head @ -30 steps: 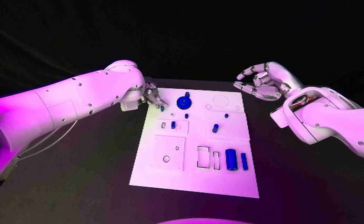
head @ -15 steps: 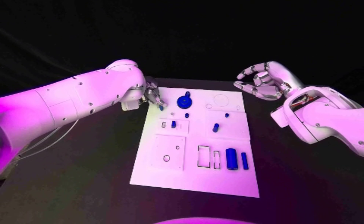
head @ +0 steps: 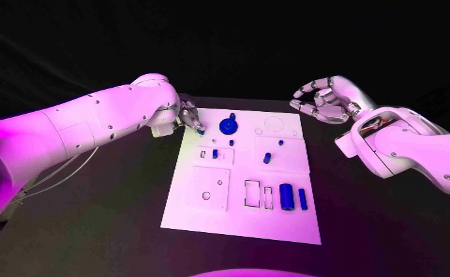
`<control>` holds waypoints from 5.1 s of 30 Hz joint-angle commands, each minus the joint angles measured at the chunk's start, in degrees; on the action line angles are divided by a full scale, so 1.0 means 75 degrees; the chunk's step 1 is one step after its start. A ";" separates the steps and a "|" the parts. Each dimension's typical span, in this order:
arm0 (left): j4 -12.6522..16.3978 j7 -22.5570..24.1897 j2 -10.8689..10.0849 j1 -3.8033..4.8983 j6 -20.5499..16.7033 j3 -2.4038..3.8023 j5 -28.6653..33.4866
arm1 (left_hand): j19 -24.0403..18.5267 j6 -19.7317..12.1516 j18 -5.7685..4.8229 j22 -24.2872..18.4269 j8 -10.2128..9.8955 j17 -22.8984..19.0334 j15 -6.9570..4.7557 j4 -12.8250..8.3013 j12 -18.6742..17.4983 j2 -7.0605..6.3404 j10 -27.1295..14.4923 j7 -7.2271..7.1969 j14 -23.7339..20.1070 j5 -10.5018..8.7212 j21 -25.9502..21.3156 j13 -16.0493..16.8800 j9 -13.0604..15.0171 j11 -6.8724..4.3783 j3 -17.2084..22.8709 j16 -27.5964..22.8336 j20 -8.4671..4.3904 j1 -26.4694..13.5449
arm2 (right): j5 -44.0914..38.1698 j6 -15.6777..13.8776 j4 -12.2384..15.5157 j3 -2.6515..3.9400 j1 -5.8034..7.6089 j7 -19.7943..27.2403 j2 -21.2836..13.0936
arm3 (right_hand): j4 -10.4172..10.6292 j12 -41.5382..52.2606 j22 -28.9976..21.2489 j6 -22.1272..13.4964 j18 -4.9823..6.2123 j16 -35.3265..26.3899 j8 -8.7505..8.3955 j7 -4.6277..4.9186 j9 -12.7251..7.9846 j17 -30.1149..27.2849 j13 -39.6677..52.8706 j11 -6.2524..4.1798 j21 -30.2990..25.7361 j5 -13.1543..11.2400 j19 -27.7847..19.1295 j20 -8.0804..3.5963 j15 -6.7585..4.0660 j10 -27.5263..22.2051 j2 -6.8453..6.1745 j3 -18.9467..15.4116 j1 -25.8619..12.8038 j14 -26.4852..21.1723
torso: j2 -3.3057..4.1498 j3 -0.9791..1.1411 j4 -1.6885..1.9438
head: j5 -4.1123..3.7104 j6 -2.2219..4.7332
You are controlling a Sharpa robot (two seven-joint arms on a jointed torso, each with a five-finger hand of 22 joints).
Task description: Assemble the parts on the task board
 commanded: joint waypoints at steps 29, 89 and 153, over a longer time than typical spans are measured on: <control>0.2471 0.0096 -0.1411 -0.0422 -0.1141 -0.0039 -0.0517 | 0.0145 0.0173 -0.0025 0.0370 0.0401 0.2011 -0.0101 -0.1638 0.0340 -0.0370 0.0417 -0.0180 0.0781 0.0218 0.0080 0.0321 0.0563 -0.0125 0.2038 0.0027 -0.0087 -0.0755 | -0.0003 0.0055 -0.0014 -0.0001 -0.0036 0.0071 -0.0009 | -0.0016 0.0005 0.1915 0.0025 -0.0072 -0.0047 0.0035 -0.0026 0.0013 0.1502 0.0435 -0.0033 -0.0032 0.0046 0.0723 -0.0053 -0.0050 0.0029 0.0059 -0.0032 -0.0005 0.0663 | 0.0002 -0.0019 0.0008 | 0.0097 -0.0028; 0.2639 -0.0263 -0.1349 -0.0543 -0.0413 -0.0123 -0.0987 | 0.0194 0.0273 -0.0043 0.0455 0.0596 0.2011 -0.0146 -0.1707 0.0362 -0.0501 0.0496 -0.0242 0.0781 0.0592 0.0121 0.0329 0.0661 -0.0177 0.2220 0.0027 -0.0124 -0.1020 | -0.0003 0.0058 -0.0005 -0.0002 -0.0066 0.0074 -0.0022 | -0.0014 -0.0001 0.1909 0.0026 -0.0069 -0.0048 0.0038 -0.0027 0.0013 0.1498 0.0428 -0.0033 -0.0041 0.0067 0.0717 -0.0054 -0.0051 0.0025 0.0065 -0.0034 -0.0008 0.0662 | 0.0001 0.0001 0.0005 | 0.0136 -0.0140; 0.2367 -0.0536 -0.1145 -0.0544 -0.0327 -0.0124 -0.0918 | 0.0295 0.0590 -0.0077 0.0608 0.0714 0.2011 -0.0327 -0.0366 0.0540 -0.0599 0.0670 -0.0502 0.0781 0.0367 0.0151 0.0525 0.0840 -0.0373 -0.0218 0.0027 -0.0272 -0.2115 | 0.0010 0.0038 0.0011 -0.0002 -0.0066 0.0096 -0.0049 | -0.0022 -0.0043 0.1833 0.0021 -0.0038 -0.0089 0.0048 -0.0030 0.0015 0.1375 0.0383 -0.0037 -0.0147 0.0099 0.0643 -0.0059 -0.0055 -0.0015 0.0052 -0.0061 -0.0008 0.0633 | 0.0001 0.0003 0.0003 | 0.0079 -0.0176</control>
